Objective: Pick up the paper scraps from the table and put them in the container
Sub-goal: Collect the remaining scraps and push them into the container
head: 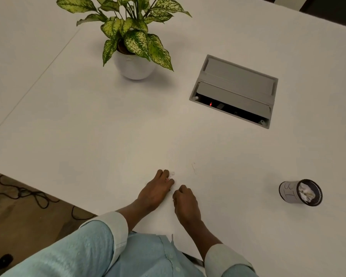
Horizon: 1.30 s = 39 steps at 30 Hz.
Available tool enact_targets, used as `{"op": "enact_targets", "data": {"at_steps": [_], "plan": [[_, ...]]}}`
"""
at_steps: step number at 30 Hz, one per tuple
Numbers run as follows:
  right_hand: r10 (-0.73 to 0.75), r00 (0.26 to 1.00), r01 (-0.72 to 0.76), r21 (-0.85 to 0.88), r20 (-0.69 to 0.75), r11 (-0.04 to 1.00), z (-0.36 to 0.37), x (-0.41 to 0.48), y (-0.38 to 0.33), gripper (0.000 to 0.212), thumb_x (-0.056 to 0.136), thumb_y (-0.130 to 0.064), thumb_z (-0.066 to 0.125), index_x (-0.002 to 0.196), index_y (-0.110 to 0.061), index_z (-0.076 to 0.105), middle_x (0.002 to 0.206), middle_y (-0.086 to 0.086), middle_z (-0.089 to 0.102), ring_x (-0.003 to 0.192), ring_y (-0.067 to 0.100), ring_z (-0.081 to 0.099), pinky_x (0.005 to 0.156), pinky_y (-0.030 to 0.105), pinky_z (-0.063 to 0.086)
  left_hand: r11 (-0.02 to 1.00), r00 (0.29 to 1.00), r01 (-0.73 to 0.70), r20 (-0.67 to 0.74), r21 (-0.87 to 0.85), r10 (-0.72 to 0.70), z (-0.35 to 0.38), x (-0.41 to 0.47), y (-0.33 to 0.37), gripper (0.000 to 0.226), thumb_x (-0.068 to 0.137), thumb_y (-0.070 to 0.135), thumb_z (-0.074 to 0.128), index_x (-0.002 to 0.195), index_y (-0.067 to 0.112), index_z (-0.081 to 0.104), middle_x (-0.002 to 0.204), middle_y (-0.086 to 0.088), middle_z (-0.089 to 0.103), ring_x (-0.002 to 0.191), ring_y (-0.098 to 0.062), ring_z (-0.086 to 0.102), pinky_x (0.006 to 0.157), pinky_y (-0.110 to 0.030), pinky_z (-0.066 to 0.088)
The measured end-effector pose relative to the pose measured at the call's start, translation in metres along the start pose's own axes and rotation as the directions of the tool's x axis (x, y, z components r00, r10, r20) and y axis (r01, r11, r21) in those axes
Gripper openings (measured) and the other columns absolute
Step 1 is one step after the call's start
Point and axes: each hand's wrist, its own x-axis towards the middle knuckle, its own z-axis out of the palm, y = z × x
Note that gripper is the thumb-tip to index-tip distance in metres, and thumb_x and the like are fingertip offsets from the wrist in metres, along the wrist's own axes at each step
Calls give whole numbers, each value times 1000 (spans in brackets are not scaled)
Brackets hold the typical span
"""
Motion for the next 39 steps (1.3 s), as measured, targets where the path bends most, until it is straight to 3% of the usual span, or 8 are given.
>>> {"op": "enact_targets", "data": {"at_steps": [2,6,9,11,15,23,34,39], "plan": [[100,995,-99,108,-11,989,-2,1,5,15,97,-7,58,100,-11,72,106,3,64,93,18,62,78,29,54,1000,1000,-5,23,24,4,-1,3,2,22,107,16,36,121,10,51,142,-5,42,130,-20,40,92,-31,51],[328,942,-281,375,-67,884,-10,-5,20,9,88,-8,76,91,-15,80,97,0,72,79,8,63,65,4,43,1000,999,4,33,30,-4,-4,6,5,22,98,1,42,104,12,61,139,-4,48,129,-21,41,96,-48,52],[422,901,-311,525,-103,792,-21,-17,37,12,80,-6,82,82,-18,79,87,-2,72,75,12,66,71,26,57,999,998,23,-51,-46,-25,-6,11,11,16,94,0,54,89,12,63,118,-4,60,117,-23,52,89,-38,50],[474,872,-316,604,-118,732,-31,-26,48,16,77,-4,84,79,-18,78,82,-3,70,71,15,69,70,37,62,990,991,52,-115,-134,-68,-5,14,19,8,93,3,60,87,7,63,104,-7,61,100,-25,56,82,-42,50],[570,809,-326,701,-141,635,-56,-46,75,24,77,-3,87,75,-24,75,79,-3,73,63,10,71,66,30,62,940,972,97,-173,-328,-161,-3,24,55,7,90,8,68,84,11,65,91,-1,59,85,-20,55,74,-37,48],[678,712,-265,823,-184,502,-102,-79,121,18,82,-6,83,80,-23,77,71,-4,77,63,10,76,78,44,64,856,977,17,-173,-516,-124,3,56,163,10,86,10,77,81,13,69,84,1,64,73,-14,61,68,-37,55],[752,536,-208,803,-384,558,-186,-112,230,12,83,-13,83,83,-23,77,69,-6,76,64,9,76,77,41,64,850,982,-150,-178,-505,67,-2,130,305,9,85,20,80,83,15,72,85,0,70,75,-14,66,71,-38,57],[692,474,-261,664,-545,701,-220,-110,281,11,81,-10,84,82,-18,77,72,-1,64,62,14,57,63,21,46,882,983,-175,-136,-438,127,4,169,354,10,84,21,79,83,15,72,88,-1,70,79,-17,65,74,-39,55]]}}
